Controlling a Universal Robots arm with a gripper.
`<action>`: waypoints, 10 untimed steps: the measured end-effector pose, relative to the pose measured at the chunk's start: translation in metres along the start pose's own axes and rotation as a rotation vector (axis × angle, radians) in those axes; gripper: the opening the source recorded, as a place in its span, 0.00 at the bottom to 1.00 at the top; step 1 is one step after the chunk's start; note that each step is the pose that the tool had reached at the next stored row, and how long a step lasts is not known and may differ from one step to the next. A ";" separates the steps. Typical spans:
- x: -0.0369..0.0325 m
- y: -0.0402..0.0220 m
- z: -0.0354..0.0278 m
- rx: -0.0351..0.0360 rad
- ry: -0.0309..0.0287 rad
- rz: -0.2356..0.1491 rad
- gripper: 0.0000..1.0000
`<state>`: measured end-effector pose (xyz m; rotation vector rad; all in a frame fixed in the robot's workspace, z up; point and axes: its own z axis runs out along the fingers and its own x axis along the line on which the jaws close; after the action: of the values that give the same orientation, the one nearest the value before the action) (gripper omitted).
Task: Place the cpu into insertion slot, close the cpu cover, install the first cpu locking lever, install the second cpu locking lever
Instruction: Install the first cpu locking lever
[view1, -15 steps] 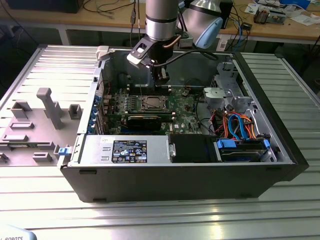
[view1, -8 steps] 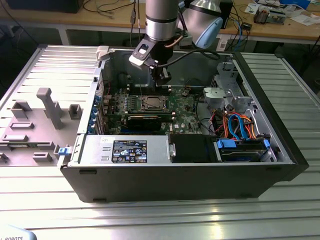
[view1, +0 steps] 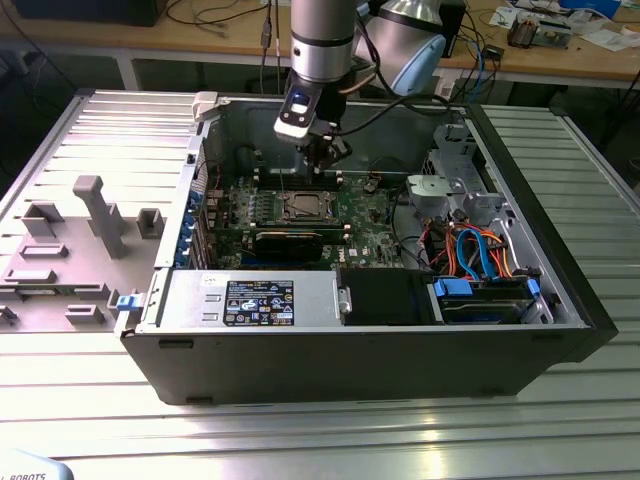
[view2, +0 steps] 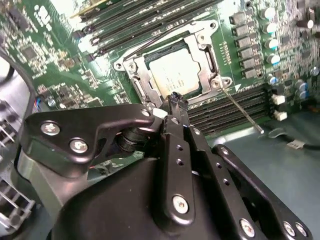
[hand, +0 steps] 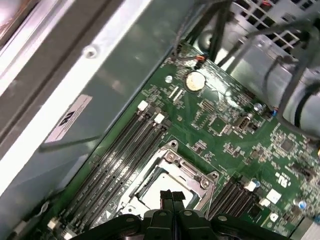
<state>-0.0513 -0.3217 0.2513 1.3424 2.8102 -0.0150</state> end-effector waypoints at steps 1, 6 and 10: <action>0.0000 0.0000 0.0001 -0.0006 0.0003 -0.028 0.11; 0.0000 0.0000 0.0006 -0.0041 0.0013 -0.198 0.11; 0.0000 0.0000 0.0011 -0.0087 0.0017 -0.371 0.11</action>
<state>-0.0513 -0.3217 0.2502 0.8009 3.0097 -0.0092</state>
